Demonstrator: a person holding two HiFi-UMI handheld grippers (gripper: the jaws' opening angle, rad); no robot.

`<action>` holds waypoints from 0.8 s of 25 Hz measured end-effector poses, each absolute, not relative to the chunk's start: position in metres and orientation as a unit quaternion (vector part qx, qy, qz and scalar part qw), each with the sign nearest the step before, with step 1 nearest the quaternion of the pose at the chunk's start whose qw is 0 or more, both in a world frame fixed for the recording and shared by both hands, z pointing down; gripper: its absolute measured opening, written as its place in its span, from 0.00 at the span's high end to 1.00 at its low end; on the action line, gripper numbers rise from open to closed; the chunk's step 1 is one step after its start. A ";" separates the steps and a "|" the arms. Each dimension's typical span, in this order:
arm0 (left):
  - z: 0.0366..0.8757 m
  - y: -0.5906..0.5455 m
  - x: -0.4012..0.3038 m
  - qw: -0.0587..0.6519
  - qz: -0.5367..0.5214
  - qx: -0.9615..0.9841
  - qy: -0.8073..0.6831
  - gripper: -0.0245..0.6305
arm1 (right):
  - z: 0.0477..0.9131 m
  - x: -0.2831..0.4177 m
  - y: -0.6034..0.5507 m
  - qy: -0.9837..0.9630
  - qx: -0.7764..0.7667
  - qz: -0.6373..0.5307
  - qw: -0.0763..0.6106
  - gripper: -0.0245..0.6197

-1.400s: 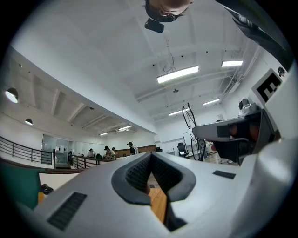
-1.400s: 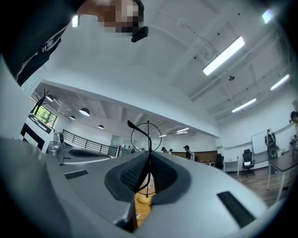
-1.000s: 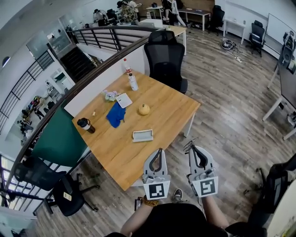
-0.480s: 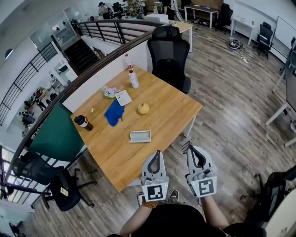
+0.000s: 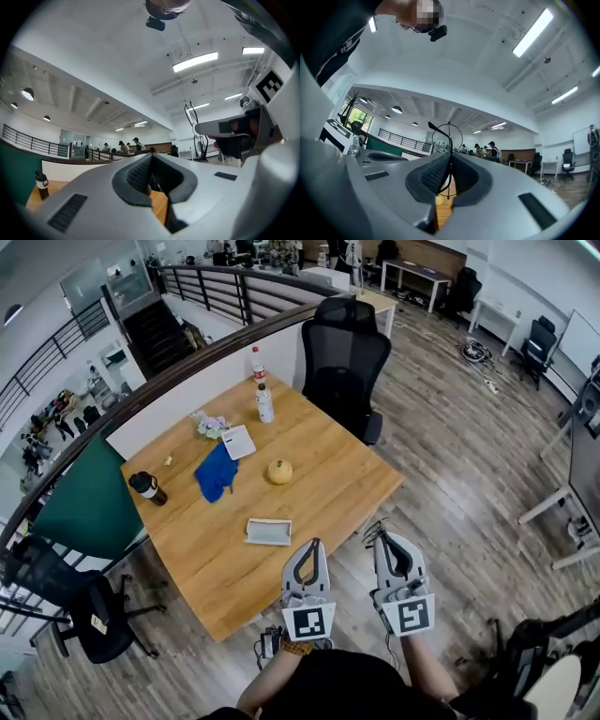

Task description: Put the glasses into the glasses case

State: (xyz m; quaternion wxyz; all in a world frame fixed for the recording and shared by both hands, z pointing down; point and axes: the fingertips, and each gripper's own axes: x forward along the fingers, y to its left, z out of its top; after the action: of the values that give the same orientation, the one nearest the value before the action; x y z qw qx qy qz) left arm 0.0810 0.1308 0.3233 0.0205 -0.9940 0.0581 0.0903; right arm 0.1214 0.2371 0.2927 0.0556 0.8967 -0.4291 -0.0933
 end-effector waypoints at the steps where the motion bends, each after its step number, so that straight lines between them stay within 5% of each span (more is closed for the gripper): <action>1: 0.322 0.124 0.087 0.018 0.091 -0.994 0.063 0.93 | 0.290 0.130 0.230 -0.430 0.896 -0.096 0.056 0.94; 20: 0.331 -0.011 0.117 0.032 0.088 -0.975 0.202 0.93 | 0.286 0.203 0.078 -0.541 0.834 -0.095 0.053 0.94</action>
State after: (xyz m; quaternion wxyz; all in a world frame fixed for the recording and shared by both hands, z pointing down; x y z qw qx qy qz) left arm 0.1174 -0.0108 0.3307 0.0323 -0.9750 0.2019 0.0875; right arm 0.2025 0.0785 0.2858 0.0535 0.8339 -0.5410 -0.0952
